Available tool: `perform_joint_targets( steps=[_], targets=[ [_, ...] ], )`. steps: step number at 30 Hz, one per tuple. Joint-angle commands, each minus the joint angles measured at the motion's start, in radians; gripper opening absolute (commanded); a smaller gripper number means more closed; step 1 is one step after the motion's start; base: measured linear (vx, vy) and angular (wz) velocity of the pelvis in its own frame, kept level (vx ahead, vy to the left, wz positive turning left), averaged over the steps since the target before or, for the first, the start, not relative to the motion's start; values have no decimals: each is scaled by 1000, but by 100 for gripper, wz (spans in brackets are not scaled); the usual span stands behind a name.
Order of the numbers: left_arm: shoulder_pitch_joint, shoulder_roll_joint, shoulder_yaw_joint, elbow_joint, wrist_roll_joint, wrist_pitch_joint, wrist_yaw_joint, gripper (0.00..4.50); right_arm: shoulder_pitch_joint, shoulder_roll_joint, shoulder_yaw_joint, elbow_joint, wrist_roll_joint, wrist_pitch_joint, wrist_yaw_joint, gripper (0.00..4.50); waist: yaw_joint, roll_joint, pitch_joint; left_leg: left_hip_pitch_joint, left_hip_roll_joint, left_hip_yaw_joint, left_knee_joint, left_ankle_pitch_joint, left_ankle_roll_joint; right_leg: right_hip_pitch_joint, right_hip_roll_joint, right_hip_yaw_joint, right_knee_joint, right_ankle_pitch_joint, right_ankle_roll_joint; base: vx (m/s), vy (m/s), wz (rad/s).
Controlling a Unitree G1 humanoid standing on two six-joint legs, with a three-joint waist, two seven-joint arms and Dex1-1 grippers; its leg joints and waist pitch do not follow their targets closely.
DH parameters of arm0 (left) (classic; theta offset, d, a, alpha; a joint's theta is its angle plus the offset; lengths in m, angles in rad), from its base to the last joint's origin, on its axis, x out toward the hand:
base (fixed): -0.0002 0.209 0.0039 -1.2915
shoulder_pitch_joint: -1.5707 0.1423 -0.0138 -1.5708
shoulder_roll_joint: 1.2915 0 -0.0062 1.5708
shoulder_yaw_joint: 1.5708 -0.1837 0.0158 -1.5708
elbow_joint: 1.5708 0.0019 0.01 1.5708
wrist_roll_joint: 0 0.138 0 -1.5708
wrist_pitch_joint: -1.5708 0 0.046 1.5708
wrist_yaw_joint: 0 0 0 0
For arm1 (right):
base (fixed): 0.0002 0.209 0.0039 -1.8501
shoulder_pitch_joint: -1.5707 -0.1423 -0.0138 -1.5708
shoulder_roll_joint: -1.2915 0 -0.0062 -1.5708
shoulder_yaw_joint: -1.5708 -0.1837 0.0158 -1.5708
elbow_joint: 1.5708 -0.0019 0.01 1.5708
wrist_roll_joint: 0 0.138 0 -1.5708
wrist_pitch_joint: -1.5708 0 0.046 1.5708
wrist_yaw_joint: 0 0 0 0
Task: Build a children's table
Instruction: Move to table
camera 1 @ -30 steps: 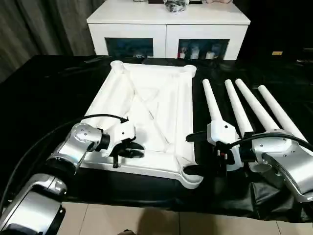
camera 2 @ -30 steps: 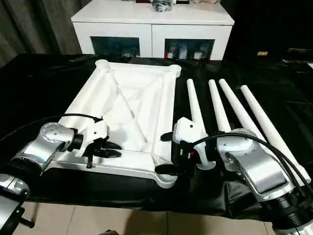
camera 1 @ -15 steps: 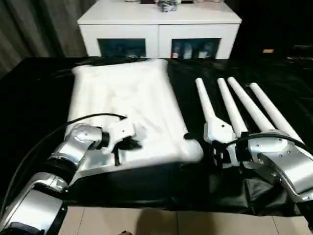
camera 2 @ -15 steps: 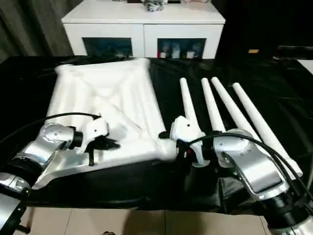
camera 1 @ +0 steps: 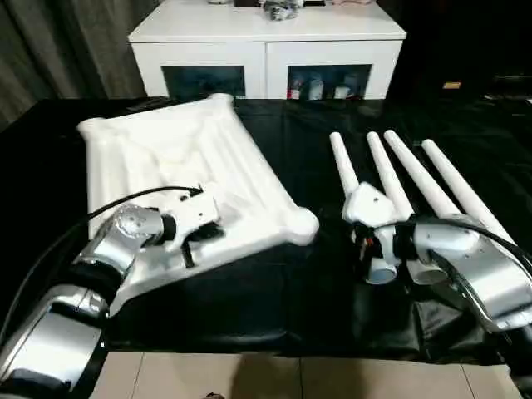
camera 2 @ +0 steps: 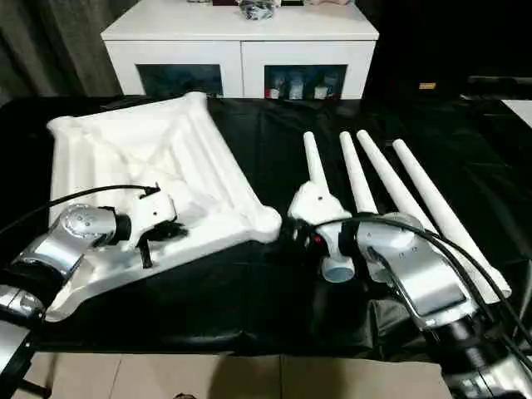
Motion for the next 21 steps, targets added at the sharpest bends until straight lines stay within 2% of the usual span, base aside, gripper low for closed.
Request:
perform_joint_targets(
  steps=[1,3,4,5,6,7,8,9,10,13,15,17,18,19,20,21],
  targets=[
    [-5,13,23,9,11,-40,59,3,-19,14,-21,16,-12,14,-32,450,5,-7,-63,25,73,-36,-85,-224,-8,35,-98,51,-74,-62,-262,0,0,0],
    [-1,8,33,4,5,-56,58,3,-27,24,-27,22,-22,25,-57,450,7,-6,-65,25,74,-35,-84,-208,-4,34,-98,51,-73,-35,-267,0,0,0],
    [2,-6,62,-3,-41,-59,4,26,-49,43,-39,39,-34,68,-107,450,6,-6,-65,24,72,-34,-83,-190,0,33,-96,51,-70,-14,-270,0,0,0],
    [2,-6,62,-3,-41,-59,4,41,-49,43,-39,39,-34,68,-107,450,5,-5,-67,23,70,-34,-83,-181,0,34,-95,49,-68,-5,-274,0,0,0],
    [4,-8,76,-14,-62,-49,-27,51,-79,63,-57,63,-41,149,-165,450,8,-5,-70,26,72,-33,-80,-166,1,32,-94,49,-67,22,-276,0,0,0],
    [6,-9,82,-22,-72,-43,-37,55,-91,72,-67,72,-31,181,-176,450,8,-4,-71,23,70,-33,-80,-141,7,33,-92,48,-60,53,-285,0,0,0],
    [8,-10,92,-32,-87,-35,-51,63,-108,84,-83,87,-23,228,-193,450,12,-2,-72,26,72,-31,-79,-142,5,31,-93,47,-61,58,-287,0,0,0],
    [11,-6,102,-51,-107,-35,-69,70,-143,111,-118,124,-11,322,-232,450,13,-6,-72,26,73,-32,-79,-133,4,33,-93,47,-58,77,-294,0,0,0],
    [12,-4,107,-59,-117,-30,-81,79,-160,119,-129,145,-15,357,-250,450,17,-5,-74,26,73,-29,-77,-125,2,30,-93,46,-56,84,-297,0,0,0],
    [12,3,128,-73,-139,-22,-98,98,-194,127,-135,197,-33,389,-279,450,23,-5,-72,28,71,-26,-77,-121,-11,30,-94,46,-54,87,-289,0,0,0],
    [13,17,169,-106,-177,0,-125,123,-257,145,-129,290,-70,437,-334,450,24,-6,-71,27,69,-25,-78,-132,-28,29,-94,46,-55,61,-287,0,0,0],
    [14,19,176,-116,-184,4,-126,140,-268,147,-124,307,-79,447,-342,450,25,-5,-68,29,71,-25,-81,-150,-51,27,-92,46,-57,34,-277,0,0,0],
    [22,24,185,-152,-201,26,-139,140,-288,147,-111,338,-98,477,-359,450,24,-9,-68,29,71,-23,-81,-154,-52,27,-92,46,-57,33,-272,0,0,0],
    [22,24,185,-152,-201,26,-139,145,-288,147,-111,338,-98,477,-359,450,25,-7,-69,29,71,-25,-80,-150,-55,30,-93,46,-53,38,-273,0,0,0],
    [54,32,193,-272,-241,100,-168,162,-315,151,-101,395,-109,530,-372,450,27,-11,-71,29,74,-25,-80,-135,-57,32,-96,46,-49,49,-273,0,0,0],
    [101,40,194,-426,-296,194,-209,162,-338,151,-84,456,-124,581,-384,450,29,-8,-73,31,78,-26,-80,-123,-59,32,-100,46,-49,59,-278,0,0,0]
  ],
)
